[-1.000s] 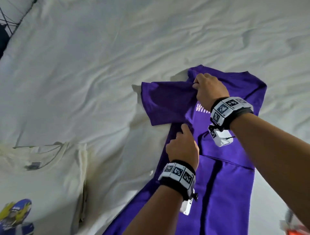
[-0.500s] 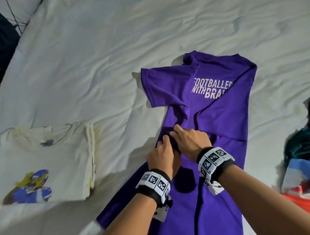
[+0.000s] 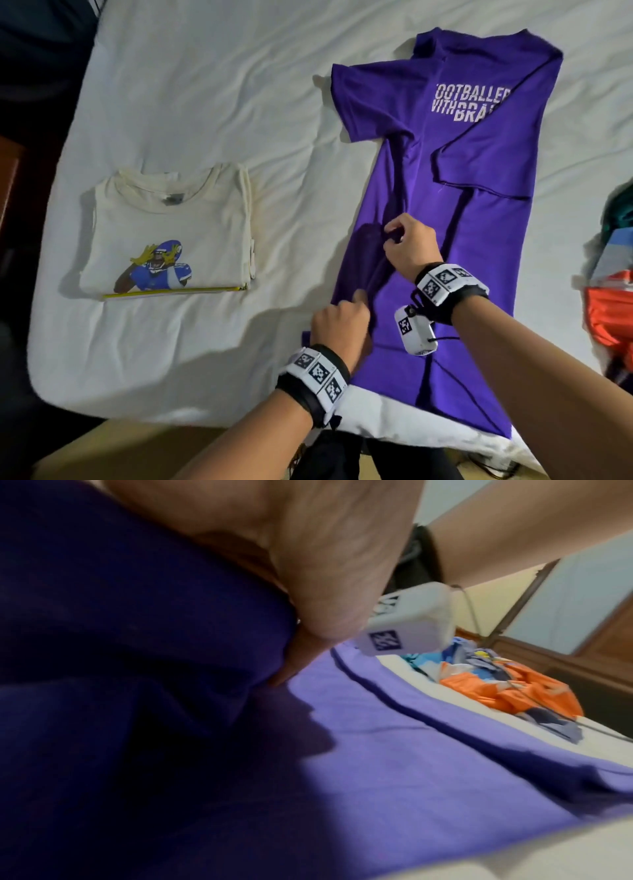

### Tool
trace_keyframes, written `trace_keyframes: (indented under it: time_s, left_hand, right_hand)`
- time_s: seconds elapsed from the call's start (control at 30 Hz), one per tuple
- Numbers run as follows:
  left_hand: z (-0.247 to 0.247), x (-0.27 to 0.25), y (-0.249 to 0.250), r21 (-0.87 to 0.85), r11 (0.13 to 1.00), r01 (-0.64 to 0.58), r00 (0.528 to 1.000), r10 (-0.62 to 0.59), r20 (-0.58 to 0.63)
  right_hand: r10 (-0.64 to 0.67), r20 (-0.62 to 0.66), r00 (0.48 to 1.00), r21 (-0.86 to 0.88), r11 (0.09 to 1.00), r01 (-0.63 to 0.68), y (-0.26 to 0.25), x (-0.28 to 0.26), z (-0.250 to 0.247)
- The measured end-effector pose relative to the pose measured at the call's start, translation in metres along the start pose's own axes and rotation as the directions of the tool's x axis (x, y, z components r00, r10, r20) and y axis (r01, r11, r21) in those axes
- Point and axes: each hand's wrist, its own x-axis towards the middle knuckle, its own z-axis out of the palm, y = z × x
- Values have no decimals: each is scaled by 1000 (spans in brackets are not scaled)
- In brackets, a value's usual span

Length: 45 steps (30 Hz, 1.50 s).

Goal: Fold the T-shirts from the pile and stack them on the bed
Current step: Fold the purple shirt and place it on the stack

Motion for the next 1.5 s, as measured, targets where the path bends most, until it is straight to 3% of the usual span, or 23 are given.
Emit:
trace_keyframes:
  time_s: [0.07,0.17,0.23,0.27,0.3,0.37,0.47,0.53,0.57,0.63,0.73,0.8,0.93,1.1,1.27,1.37,1.5]
  left_hand:
    - [10,-7,9,61,996,-72,992,78,-99]
    - [9,-18,19,-29,983,-184,982,185,27]
    - [11,-11,16,-138,975,-174,984,168,-57]
    - [9,-6,13,-134,975,-175,975,153,-158]
    - [16,3,10,-92,974,-206,950,176,-259]
    - [24,21,3,-6,978,-207,924,194,-328]
    - [43,39,-9,39,975,-218,959,222,-179]
    - [61,41,-16,32,963,-268,943,269,-193]
    - [68,39,-18,37,960,-277,940,279,-195]
    - [78,35,-20,31,961,-276,943,277,-183]
    - [85,31,-20,6,962,-273,943,269,-197]
    - [87,31,-21,-16,962,-272,943,263,-205]
    - [81,30,-23,-18,954,-300,930,289,-226]
    - [60,30,-27,41,952,-304,945,306,-115]
    - [19,32,-30,26,955,-295,952,296,-79]
    - [-15,46,-25,13,955,-295,953,295,-66]
    - [-71,89,-24,-25,962,-272,951,265,-157]
  right_hand:
    - [31,-54,998,51,998,-28,6,0,-5]
    - [75,-28,997,96,993,-72,13,-2,-11]
    - [93,-18,995,130,987,-90,16,-6,-11]
    - [98,-24,995,143,985,-94,18,-6,-10]
    - [100,-31,995,152,984,-94,19,-7,-9]
    - [108,-40,993,157,982,-100,22,-7,-6]
    - [127,-58,990,192,975,-114,27,-6,-5]
    - [119,-114,986,181,979,-98,29,-7,-4]
    - [83,-155,984,125,990,-64,29,-9,-3]
    - [-88,-189,978,-166,985,57,24,-17,0]
    - [-380,93,920,-523,768,370,19,-31,24]
    - [-423,225,877,-637,617,462,30,-29,39]
    - [-211,98,973,-649,727,223,55,-11,33]
    - [-123,44,991,-608,784,124,48,-10,20]
    - [-147,-45,988,-482,869,107,27,-6,2]
    - [-226,-132,965,-450,881,144,14,7,-11]
    - [-290,-207,934,-452,875,172,-11,46,-33]
